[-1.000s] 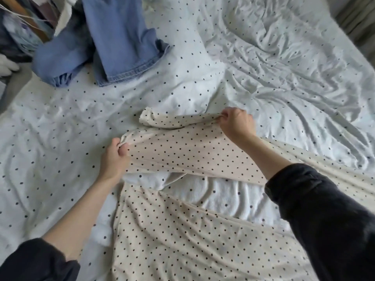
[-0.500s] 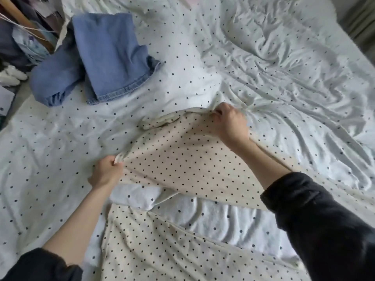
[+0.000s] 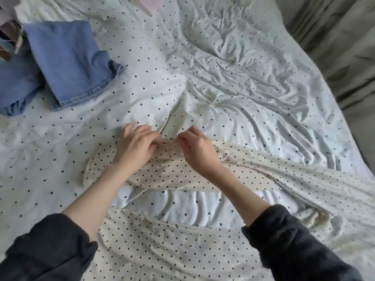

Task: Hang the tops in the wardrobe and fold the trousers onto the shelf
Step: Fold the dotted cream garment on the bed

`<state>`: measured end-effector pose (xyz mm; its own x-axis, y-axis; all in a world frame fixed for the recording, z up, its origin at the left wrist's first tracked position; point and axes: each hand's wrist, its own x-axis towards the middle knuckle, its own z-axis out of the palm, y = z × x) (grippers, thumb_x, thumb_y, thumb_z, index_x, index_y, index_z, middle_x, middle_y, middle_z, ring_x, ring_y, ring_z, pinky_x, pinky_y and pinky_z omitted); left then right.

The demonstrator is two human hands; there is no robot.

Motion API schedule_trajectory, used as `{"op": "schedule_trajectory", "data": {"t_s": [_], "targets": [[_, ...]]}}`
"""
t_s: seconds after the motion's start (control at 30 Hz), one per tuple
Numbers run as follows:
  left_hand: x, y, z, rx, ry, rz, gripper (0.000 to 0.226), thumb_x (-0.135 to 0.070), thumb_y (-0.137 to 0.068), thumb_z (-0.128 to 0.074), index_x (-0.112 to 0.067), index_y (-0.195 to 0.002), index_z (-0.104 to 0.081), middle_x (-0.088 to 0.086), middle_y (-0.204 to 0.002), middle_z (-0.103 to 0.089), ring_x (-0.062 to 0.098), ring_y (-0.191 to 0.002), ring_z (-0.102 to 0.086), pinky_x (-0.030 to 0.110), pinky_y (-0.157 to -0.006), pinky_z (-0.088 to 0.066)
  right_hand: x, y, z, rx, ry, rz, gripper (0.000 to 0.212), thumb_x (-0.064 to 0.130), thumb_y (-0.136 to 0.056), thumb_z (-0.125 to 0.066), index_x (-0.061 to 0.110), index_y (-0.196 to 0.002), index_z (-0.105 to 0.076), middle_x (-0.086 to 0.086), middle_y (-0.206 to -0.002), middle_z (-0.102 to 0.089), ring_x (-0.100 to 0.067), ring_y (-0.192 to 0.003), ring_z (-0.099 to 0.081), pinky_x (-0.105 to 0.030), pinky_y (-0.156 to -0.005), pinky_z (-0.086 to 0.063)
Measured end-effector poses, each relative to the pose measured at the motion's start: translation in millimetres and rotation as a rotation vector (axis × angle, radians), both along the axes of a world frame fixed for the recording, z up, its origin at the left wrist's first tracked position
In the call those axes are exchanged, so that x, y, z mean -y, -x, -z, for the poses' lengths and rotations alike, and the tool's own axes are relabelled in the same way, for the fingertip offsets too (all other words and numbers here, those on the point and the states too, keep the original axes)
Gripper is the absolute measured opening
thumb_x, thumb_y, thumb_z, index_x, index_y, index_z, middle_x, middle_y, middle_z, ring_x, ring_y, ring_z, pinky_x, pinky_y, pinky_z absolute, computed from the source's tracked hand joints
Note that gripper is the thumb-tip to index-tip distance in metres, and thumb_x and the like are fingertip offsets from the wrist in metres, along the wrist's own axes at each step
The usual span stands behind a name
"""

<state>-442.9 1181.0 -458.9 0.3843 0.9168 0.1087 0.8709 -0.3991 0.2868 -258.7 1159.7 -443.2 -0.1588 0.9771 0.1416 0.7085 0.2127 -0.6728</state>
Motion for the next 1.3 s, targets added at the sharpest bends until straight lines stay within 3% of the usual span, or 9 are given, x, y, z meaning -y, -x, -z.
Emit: {"op": "schedule_trajectory", "data": {"t_s": [0.23, 0.37, 0.6, 0.8, 0.9, 1.03, 1.1, 1.2, 1.3], "targets": [[2, 13, -31, -0.105, -0.099, -0.113, 0.022, 0.0, -0.076, -0.068, -0.007, -0.096, -0.065, 0.009, -0.088, -0.065, 0.029, -0.084, -0.063, 0.047, -0.102, -0.031, 6, -25, -21, -0.098, 0.138, 0.017, 0.019, 0.013, -0.094, -0.054, 0.002, -0.103, -0.067, -0.011, -0.102, -0.063, -0.024, -0.082, -0.061, -0.037, -0.077, -0.048], [-18, -9, -91, -0.042, -0.19, -0.139, 0.029, 0.007, -0.073, -0.069, -0.002, -0.1, -0.065, 0.014, -0.091, -0.064, 0.034, -0.088, -0.06, 0.044, -0.093, -0.039, -21, -35, -71, -0.135, 0.055, 0.156, 0.02, 0.014, -0.095, -0.053, 0.004, -0.106, -0.066, -0.009, -0.106, -0.065, -0.018, -0.084, -0.058, -0.028, -0.074, -0.044], [-51, -63, -194, 0.084, -0.465, -0.045, 0.043, 0.028, -0.063, -0.056, 0.003, -0.096, -0.066, 0.019, -0.084, -0.057, 0.037, -0.082, -0.056, 0.031, -0.066, -0.035, -32, -77, -153, -0.18, -0.194, 0.317, 0.017, 0.012, -0.094, -0.053, 0.003, -0.102, -0.065, -0.01, -0.103, -0.066, -0.025, -0.087, -0.062, -0.045, -0.079, -0.049], [-21, -50, -186, 0.008, -0.518, 0.058, 0.049, 0.022, -0.047, -0.075, 0.001, -0.09, -0.066, 0.015, -0.079, -0.055, 0.033, -0.07, -0.056, 0.039, -0.068, -0.046, 8, -81, -154, -0.082, -0.274, 0.206, 0.018, 0.014, -0.093, -0.054, 0.003, -0.098, -0.067, -0.008, -0.094, -0.065, -0.024, -0.076, -0.062, -0.034, -0.065, -0.05], [20, -10, -138, -0.11, -0.415, 0.019, 0.056, 0.021, -0.04, -0.073, -0.002, -0.091, -0.066, 0.014, -0.08, -0.053, 0.027, -0.076, -0.049, 0.04, -0.07, -0.044, 44, -57, -119, -0.023, -0.12, 0.007, 0.032, 0.028, -0.095, -0.047, 0.004, -0.097, -0.068, -0.005, -0.092, -0.065, -0.015, -0.071, -0.058, -0.021, -0.063, -0.045], [84, 68, -59, -0.42, -0.066, -0.141, 0.051, 0.018, -0.046, -0.07, -0.011, -0.088, -0.07, 0.007, -0.082, -0.053, 0.028, -0.078, -0.054, 0.039, -0.069, -0.038, 82, -19, -43, 0.234, 0.313, -0.307, 0.025, 0.022, -0.099, -0.046, 0.01, -0.105, -0.066, -0.006, -0.101, -0.068, -0.023, -0.084, -0.064, -0.038, -0.076, -0.055], [114, 96, -41, -0.562, 0.172, -0.24, 0.043, 0.005, -0.068, -0.065, -0.024, -0.099, -0.069, 0.001, -0.096, -0.055, 0.024, -0.095, -0.051, 0.036, -0.077, -0.032, 95, -7, -18, 0.301, 0.438, -0.395, 0.024, 0.023, -0.099, -0.045, 0.013, -0.107, -0.066, -0.005, -0.101, -0.07, -0.022, -0.085, -0.066, -0.036, -0.078, -0.055], [135, 120, -26, -0.676, 0.391, -0.317, 0.037, -0.012, -0.09, -0.047, -0.037, -0.116, -0.055, -0.007, -0.117, -0.046, 0.015, -0.115, -0.04, 0.028, -0.084, -0.025, 87, 2, 0, 0.285, 0.411, -0.317, 0.029, 0.025, -0.101, -0.04, 0.009, -0.102, -0.064, -0.007, -0.098, -0.069, -0.023, -0.081, -0.066, -0.036, -0.075, -0.055], [133, 121, -9, -0.504, 0.451, -0.437, 0.035, -0.014, -0.095, -0.044, -0.032, -0.124, -0.053, -0.004, -0.124, -0.047, 0.017, -0.117, -0.043, 0.029, -0.087, -0.032, 54, 9, 5, 0.299, 0.278, -0.178, 0.031, 0.024, -0.101, -0.036, 0.008, -0.102, -0.063, -0.008, -0.103, -0.067, -0.025, -0.085, -0.063, -0.033, -0.075, -0.051]]}}
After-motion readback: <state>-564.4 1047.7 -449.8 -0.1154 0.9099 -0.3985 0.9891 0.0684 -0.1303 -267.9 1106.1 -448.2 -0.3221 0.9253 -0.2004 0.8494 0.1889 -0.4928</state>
